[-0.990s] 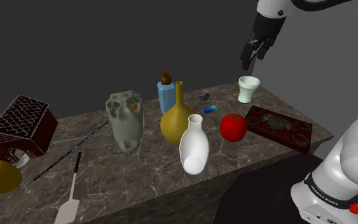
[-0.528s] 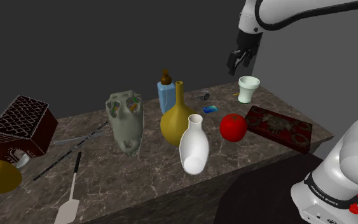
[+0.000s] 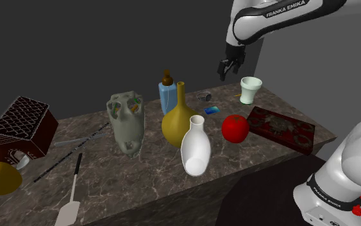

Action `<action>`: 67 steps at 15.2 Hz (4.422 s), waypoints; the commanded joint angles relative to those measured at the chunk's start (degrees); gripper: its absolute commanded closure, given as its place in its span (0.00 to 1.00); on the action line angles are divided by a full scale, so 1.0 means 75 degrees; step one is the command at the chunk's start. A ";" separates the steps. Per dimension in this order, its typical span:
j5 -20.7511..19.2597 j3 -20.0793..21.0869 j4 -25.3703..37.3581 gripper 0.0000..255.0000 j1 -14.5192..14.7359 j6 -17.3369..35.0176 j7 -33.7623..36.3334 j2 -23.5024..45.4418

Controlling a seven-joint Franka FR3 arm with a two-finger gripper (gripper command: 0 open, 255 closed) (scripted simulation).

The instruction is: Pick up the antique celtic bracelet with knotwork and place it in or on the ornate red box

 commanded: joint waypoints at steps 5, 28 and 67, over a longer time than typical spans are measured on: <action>0.0400 -0.0251 0.1032 0.00 -0.0119 0.0559 -0.0449 0.1756; 0.1467 -0.0204 0.4347 0.00 -0.0811 0.1198 -0.1368 0.6163; 0.1307 -0.0299 0.5265 1.00 -0.0771 -0.0662 -0.1265 0.5213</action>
